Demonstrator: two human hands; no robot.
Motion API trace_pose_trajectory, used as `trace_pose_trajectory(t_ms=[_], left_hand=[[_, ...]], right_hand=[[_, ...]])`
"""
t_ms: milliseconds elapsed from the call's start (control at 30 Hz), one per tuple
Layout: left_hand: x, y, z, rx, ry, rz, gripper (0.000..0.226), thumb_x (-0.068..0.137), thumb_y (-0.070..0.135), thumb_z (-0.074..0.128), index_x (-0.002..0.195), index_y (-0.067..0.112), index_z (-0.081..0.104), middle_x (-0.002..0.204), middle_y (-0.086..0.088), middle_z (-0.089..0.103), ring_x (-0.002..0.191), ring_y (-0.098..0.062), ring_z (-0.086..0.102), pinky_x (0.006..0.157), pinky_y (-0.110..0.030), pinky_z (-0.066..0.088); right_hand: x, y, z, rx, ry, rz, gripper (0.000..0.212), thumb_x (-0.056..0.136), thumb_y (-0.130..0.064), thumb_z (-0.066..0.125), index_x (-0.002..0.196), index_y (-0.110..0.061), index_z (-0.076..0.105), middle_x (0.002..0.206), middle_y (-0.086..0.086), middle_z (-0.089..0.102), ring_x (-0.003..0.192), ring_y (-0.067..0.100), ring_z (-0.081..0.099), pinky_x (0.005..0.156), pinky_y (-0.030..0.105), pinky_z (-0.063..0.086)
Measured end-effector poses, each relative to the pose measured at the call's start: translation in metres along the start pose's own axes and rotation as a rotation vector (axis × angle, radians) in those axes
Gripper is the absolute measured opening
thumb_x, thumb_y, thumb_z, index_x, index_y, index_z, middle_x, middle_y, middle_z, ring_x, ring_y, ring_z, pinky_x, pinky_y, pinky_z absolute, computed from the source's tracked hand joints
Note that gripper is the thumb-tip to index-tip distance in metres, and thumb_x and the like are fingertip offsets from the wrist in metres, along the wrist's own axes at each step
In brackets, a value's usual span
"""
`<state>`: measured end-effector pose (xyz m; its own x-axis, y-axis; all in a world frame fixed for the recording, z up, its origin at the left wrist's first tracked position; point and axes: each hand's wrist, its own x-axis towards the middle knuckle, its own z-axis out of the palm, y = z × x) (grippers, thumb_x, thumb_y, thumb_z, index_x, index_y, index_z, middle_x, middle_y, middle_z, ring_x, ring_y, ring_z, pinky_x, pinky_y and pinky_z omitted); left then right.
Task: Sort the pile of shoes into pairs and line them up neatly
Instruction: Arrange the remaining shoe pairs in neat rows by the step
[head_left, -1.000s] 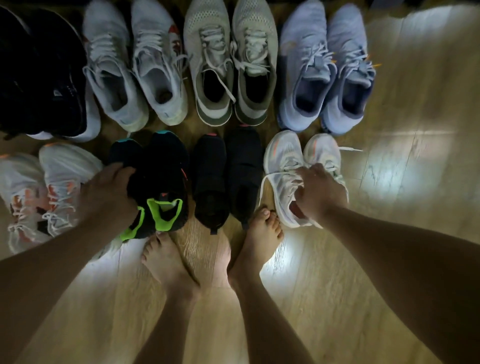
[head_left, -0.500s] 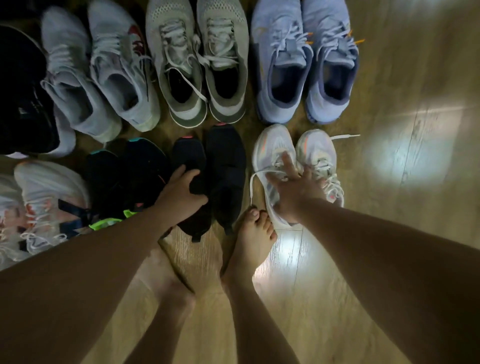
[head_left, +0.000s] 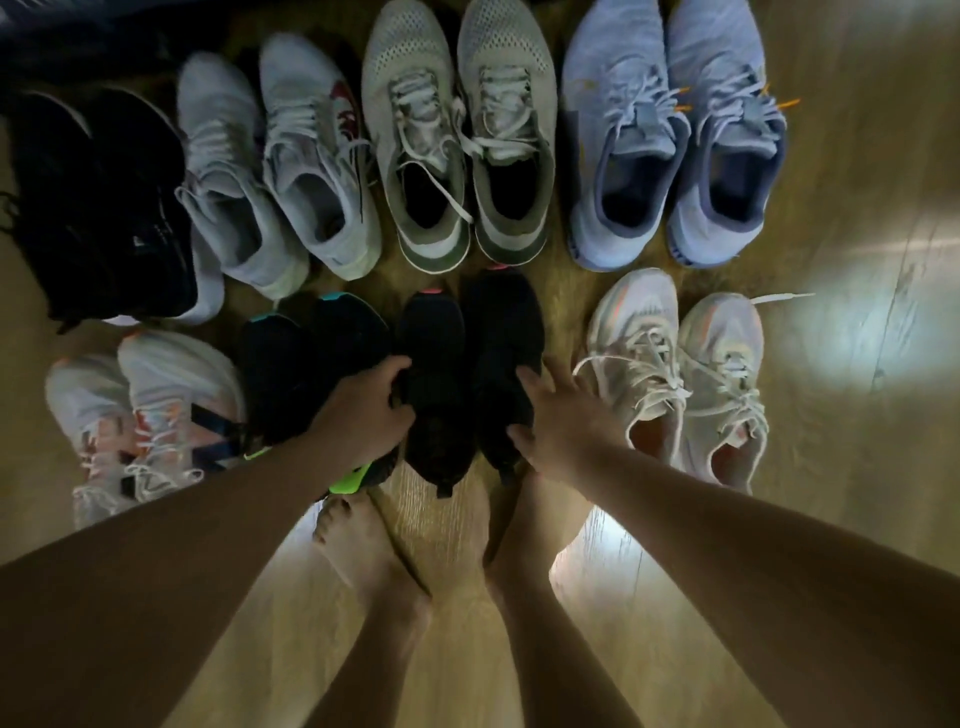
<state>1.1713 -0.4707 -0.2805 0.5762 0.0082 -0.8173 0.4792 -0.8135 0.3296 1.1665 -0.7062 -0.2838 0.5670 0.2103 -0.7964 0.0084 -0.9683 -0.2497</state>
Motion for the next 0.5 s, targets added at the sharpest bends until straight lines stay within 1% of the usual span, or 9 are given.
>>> trace_pose_trajectory(t_ms=[67, 133, 167, 233, 300, 333, 400, 467, 500], left_hand=[[0.007, 0.015, 0.018, 0.018, -0.114, -0.055, 0.075, 0.089, 0.024, 0.061, 0.153, 0.027, 0.021, 0.138, -0.008, 0.052, 0.120, -0.027, 0.055, 0.096, -0.035, 0.047], [0.011, 0.030, 0.034, 0.043, -0.192, -0.095, 0.085, 0.087, 0.025, 0.061, 0.154, 0.031, 0.010, 0.147, -0.007, 0.042, 0.128, -0.031, 0.046, 0.103, -0.040, 0.043], [0.012, 0.036, 0.042, 0.025, -0.207, -0.096, 0.088, 0.084, 0.024, 0.061, 0.154, 0.034, 0.009, 0.152, -0.004, 0.034, 0.134, -0.031, 0.040, 0.108, -0.043, 0.038], [0.013, 0.041, 0.051, -0.031, -0.219, -0.120, 0.092, 0.080, 0.021, 0.059, 0.153, 0.039, 0.006, 0.160, 0.002, 0.018, 0.141, -0.033, 0.026, 0.115, -0.045, 0.028], [0.008, 0.035, 0.055, 0.025, -0.198, -0.110, 0.092, 0.082, 0.019, 0.059, 0.153, 0.039, 0.004, 0.162, 0.007, 0.008, 0.139, -0.038, 0.023, 0.114, -0.042, 0.027], [0.006, 0.029, 0.054, 0.086, -0.149, -0.078, 0.091, 0.083, 0.017, 0.060, 0.154, 0.037, 0.006, 0.162, 0.005, 0.009, 0.137, -0.039, 0.026, 0.112, -0.042, 0.030], [0.003, 0.014, 0.049, 0.155, -0.014, 0.009, 0.084, 0.084, 0.008, 0.062, 0.153, 0.029, 0.018, 0.157, -0.003, 0.022, 0.135, -0.037, 0.035, 0.110, -0.043, 0.037], [0.001, 0.011, 0.044, 0.092, 0.054, 0.059, 0.069, 0.088, 0.001, 0.057, 0.149, 0.023, 0.034, 0.147, -0.011, 0.040, 0.130, -0.034, 0.045, 0.107, -0.044, 0.042], [0.000, 0.014, 0.042, 0.063, 0.066, 0.106, 0.061, 0.090, 0.000, 0.054, 0.146, 0.021, 0.042, 0.142, -0.013, 0.046, 0.128, -0.033, 0.048, 0.107, -0.044, 0.043]], right_hand=[[0.009, -0.020, 0.014, 0.279, -0.126, 0.171, 0.097, 0.086, -0.055, 0.060, 0.155, -0.030, -0.004, 0.155, 0.012, 0.024, 0.133, 0.037, 0.042, 0.106, 0.047, 0.041], [0.014, -0.033, 0.030, 0.328, -0.158, 0.254, 0.105, 0.084, -0.049, 0.065, 0.151, -0.038, -0.015, 0.140, 0.015, 0.045, 0.121, 0.038, 0.053, 0.100, 0.052, 0.046], [0.015, -0.034, 0.034, 0.306, -0.142, 0.273, 0.104, 0.085, -0.041, 0.065, 0.149, -0.041, -0.017, 0.131, 0.015, 0.054, 0.114, 0.037, 0.057, 0.096, 0.053, 0.048], [0.014, -0.031, 0.035, 0.261, -0.095, 0.292, 0.098, 0.088, -0.020, 0.060, 0.150, -0.041, -0.014, 0.121, 0.016, 0.060, 0.107, 0.037, 0.060, 0.091, 0.052, 0.052], [0.007, -0.025, 0.028, 0.210, -0.046, 0.290, 0.090, 0.089, -0.009, 0.054, 0.154, -0.038, -0.001, 0.123, 0.016, 0.058, 0.111, 0.037, 0.058, 0.092, 0.047, 0.052], [0.003, -0.022, 0.023, 0.200, -0.014, 0.290, 0.085, 0.089, -0.006, 0.052, 0.154, -0.036, 0.007, 0.125, 0.018, 0.056, 0.113, 0.037, 0.057, 0.093, 0.043, 0.051], [-0.005, -0.015, 0.015, 0.248, 0.079, 0.303, 0.076, 0.086, -0.003, 0.051, 0.151, -0.030, 0.023, 0.129, 0.021, 0.052, 0.114, 0.039, 0.056, 0.090, 0.041, 0.051], [-0.010, -0.008, 0.009, 0.314, 0.168, 0.332, 0.064, 0.083, 0.000, 0.050, 0.142, -0.023, 0.038, 0.124, 0.022, 0.056, 0.111, 0.043, 0.057, 0.081, 0.039, 0.051], [-0.014, -0.005, 0.008, 0.327, 0.182, 0.349, 0.060, 0.082, 0.001, 0.051, 0.137, -0.020, 0.043, 0.120, 0.023, 0.058, 0.111, 0.044, 0.056, 0.079, 0.036, 0.048]])
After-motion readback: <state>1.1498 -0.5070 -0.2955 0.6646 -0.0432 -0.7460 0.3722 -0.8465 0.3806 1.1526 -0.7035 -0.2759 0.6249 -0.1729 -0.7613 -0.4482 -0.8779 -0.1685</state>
